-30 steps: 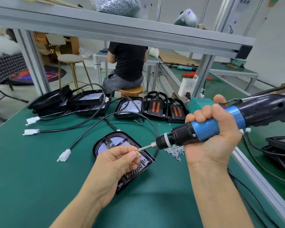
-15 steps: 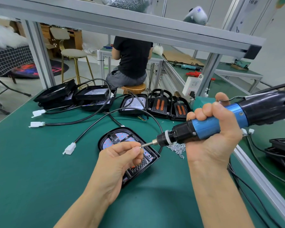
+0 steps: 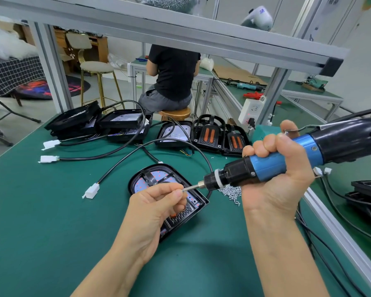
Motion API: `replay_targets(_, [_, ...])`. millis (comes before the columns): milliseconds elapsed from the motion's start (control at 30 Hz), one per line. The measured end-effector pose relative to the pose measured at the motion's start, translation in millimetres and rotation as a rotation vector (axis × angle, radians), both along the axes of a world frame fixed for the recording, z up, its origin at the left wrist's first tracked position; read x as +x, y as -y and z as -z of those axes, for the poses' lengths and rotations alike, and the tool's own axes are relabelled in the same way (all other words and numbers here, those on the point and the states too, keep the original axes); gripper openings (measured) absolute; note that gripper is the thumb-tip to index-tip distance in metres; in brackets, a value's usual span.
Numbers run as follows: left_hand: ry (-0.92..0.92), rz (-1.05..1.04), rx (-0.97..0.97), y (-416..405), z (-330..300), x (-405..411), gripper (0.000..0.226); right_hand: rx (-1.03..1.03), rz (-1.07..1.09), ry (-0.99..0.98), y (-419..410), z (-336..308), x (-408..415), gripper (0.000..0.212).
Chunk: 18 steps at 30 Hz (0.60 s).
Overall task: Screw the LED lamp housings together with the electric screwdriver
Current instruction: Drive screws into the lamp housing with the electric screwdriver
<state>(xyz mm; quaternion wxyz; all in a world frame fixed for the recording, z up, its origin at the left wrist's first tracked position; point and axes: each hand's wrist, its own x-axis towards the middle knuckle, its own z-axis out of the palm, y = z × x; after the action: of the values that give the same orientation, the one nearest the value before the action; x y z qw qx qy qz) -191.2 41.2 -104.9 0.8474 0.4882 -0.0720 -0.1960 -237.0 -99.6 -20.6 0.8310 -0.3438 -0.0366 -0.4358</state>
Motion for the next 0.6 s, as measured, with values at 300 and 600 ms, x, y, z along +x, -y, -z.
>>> replay_targets(300, [0.076,-0.019,0.056,-1,7,1,0.014,0.005,0.009,0.001,-1,4,2,0.021])
replay_targets(600, [0.249,-0.376,0.571,-45,21,22,0.014,-0.043,-0.065,-0.023,1,10,2,0.021])
